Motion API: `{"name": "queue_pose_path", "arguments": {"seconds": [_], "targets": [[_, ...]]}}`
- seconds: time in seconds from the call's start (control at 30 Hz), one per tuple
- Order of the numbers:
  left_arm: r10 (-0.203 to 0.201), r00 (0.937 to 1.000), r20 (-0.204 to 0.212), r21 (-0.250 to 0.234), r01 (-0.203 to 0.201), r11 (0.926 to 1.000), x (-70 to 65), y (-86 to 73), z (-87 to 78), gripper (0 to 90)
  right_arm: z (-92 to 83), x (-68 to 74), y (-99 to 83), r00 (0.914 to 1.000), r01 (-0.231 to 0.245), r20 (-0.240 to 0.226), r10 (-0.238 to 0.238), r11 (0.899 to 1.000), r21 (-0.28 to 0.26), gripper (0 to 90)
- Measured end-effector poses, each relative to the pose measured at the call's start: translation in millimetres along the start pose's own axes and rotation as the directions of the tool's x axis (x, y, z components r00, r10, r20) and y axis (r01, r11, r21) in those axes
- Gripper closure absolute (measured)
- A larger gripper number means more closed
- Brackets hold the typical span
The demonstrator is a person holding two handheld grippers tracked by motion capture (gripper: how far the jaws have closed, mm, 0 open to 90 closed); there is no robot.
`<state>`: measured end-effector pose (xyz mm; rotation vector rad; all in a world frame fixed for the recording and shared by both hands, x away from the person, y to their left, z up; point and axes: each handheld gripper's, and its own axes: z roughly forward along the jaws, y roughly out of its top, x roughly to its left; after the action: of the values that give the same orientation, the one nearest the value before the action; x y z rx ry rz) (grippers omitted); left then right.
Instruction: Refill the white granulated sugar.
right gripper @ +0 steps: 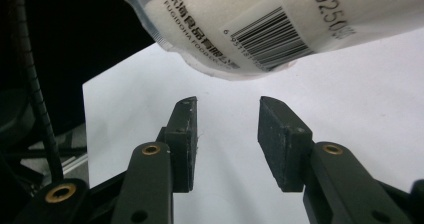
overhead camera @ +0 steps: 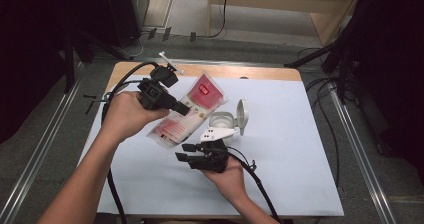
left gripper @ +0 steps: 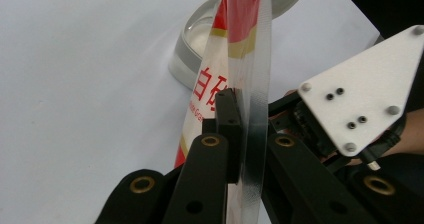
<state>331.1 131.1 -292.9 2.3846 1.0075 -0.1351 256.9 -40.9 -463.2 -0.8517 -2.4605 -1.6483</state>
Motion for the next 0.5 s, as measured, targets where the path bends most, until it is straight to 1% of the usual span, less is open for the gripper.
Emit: {"name": "queue_pose_path", "arguments": {"seconds": [0.1,0.17,0.27,0.33,0.37,0.4,0.43,0.5], "targets": [[0.006,1.0,0.0,0.004,-0.006,1.0,1.1,0.6,-1.4,90.0,-4.3,-3.5,1.7,0.9998,0.019,-0.007,-0.019,1.0,0.015,60.2],[0.01,0.9999,-0.004,-0.005,-0.01,0.9999,0.8,0.3,-1.8,90.0,-7.1,-5.9,2.1,0.9988,0.05,0.002,-0.05,0.998,0.032,59.9],[0.023,0.9997,-0.011,-0.001,-0.023,0.9997,1.1,0.3,-3.0,90.0,-11.7,-8.2,3.0,0.9951,0.099,-0.011,-0.099,0.994,0.04,59.0],[0.021,0.9997,-0.011,-0.012,-0.021,0.9997,1.7,-0.6,-2.8,90.0,-14.7,-11.1,4.0,0.9942,0.102,-0.037,-0.101,0.994,0.04,57.9],[0.021,0.9997,-0.013,-0.009,-0.021,0.9997,2.9,-1.0,-3.4,90.0,-16.8,-12.4,4.6,0.9943,0.102,-0.036,-0.1,0.994,0.043,57.9],[0.019,0.9997,-0.014,-0.008,-0.019,0.9998,3.3,-1.5,-4.0,90.0,-18.7,-14.1,5.1,0.9937,0.105,-0.044,-0.103,0.994,0.042,57.8],[0.025,0.9996,-0.015,-0.007,-0.026,0.9996,4.8,-2.1,-4.9,90.0,-20.8,-15.3,5.8,0.9934,0.107,-0.046,-0.105,0.993,0.043,57.7],[0.012,0.9999,-0.012,-0.018,-0.012,0.9998,5.4,-3.4,-6.1,90.0,-24.8,-16.6,6.4,0.9915,0.122,-0.051,-0.12,0.991,0.049,57.4]]}}
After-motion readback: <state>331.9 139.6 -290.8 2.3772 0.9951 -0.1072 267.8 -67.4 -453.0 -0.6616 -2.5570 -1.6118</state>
